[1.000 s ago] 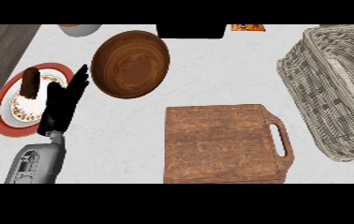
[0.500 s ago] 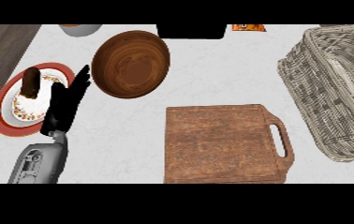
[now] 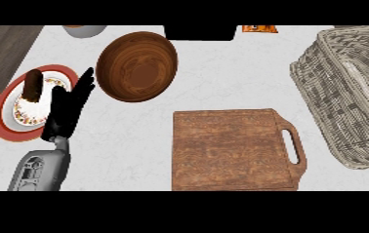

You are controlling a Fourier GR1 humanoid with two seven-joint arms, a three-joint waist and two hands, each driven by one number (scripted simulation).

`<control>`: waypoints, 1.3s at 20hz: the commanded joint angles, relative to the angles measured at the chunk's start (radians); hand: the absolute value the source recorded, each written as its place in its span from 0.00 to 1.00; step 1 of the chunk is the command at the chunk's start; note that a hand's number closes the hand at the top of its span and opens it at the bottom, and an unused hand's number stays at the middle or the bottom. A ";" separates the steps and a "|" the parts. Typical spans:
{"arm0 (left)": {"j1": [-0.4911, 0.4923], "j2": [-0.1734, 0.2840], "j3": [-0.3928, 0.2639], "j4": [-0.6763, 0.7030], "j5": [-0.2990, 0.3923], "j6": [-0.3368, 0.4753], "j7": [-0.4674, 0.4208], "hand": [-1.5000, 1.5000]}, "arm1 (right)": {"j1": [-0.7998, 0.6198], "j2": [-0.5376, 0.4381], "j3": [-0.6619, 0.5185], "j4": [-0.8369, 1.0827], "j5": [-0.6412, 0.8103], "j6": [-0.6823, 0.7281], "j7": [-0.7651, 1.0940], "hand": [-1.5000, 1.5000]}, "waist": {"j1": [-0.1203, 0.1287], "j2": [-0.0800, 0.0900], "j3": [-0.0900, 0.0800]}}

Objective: Pick the lemon from the cutting board and place it in the basket

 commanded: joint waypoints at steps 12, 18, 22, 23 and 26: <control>0.030 -0.039 -0.012 0.034 -0.041 0.045 -0.063 0.50 | 0.014 0.060 -0.188 0.168 -0.169 -0.199 -0.170 0.00 | -0.015 -0.003 0.000; -0.017 0.019 0.038 -0.004 0.019 -0.016 0.014 0.50 | -0.048 0.006 -0.292 0.243 -0.218 -0.327 -0.142 0.00 | -0.007 -0.001 0.000; 0.003 -0.011 0.017 0.045 -0.009 0.006 -0.042 0.50 | -0.024 -0.119 -0.377 0.324 -0.291 -0.228 -0.109 0.00 | -0.014 0.000 0.000; 0.030 0.014 0.020 -0.011 0.004 -0.020 -0.026 0.50 | -0.010 -0.159 -0.441 0.391 -0.323 -0.243 -0.156 0.00 | -0.005 0.001 0.002; 0.013 0.053 0.054 -0.006 0.039 -0.062 -0.006 0.50 | 0.099 -0.220 -0.484 0.439 -0.362 -0.169 -0.228 0.00 | -0.012 -0.001 0.001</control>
